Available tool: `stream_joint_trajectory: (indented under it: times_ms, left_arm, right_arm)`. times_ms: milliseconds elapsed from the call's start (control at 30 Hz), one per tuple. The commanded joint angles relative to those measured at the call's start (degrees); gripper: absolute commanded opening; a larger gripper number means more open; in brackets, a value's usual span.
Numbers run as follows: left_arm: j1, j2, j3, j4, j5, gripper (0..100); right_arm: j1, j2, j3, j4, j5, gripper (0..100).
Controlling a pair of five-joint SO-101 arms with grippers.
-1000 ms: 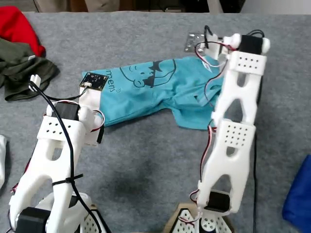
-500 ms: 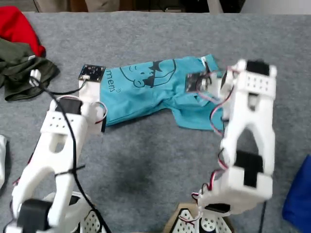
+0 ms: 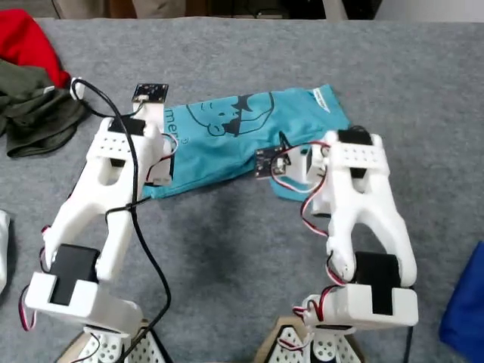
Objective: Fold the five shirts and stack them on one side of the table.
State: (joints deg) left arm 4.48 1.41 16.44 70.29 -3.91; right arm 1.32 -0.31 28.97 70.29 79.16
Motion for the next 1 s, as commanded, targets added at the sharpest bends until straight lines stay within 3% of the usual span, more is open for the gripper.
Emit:
stream_joint_trajectory:
  times_ms: [0,333,467,767,967]
  left_arm:
    - [0.09,-0.13,-3.16,-0.62,0.44,2]
    - [0.09,-0.13,-2.73,-0.44,0.35,2]
    - [-0.18,-0.13,-2.73,-0.26,0.35,2]
    - [-0.35,-0.13,-2.64,1.23,0.09,2]
    - [-0.35,-0.22,-3.08,3.08,0.0,2]
  right_arm:
    - [-0.92,-3.12,2.59,-4.66,-0.44,30.2]
    - [-0.84,4.97,5.49,-13.45,-0.35,30.2]
    - [-0.57,10.77,-1.1,-9.05,-0.44,29.9]
    - [-0.48,12.79,-3.3,-7.21,-0.7,4.8]
    - [-0.31,9.98,-3.38,-7.3,-0.7,2.3]
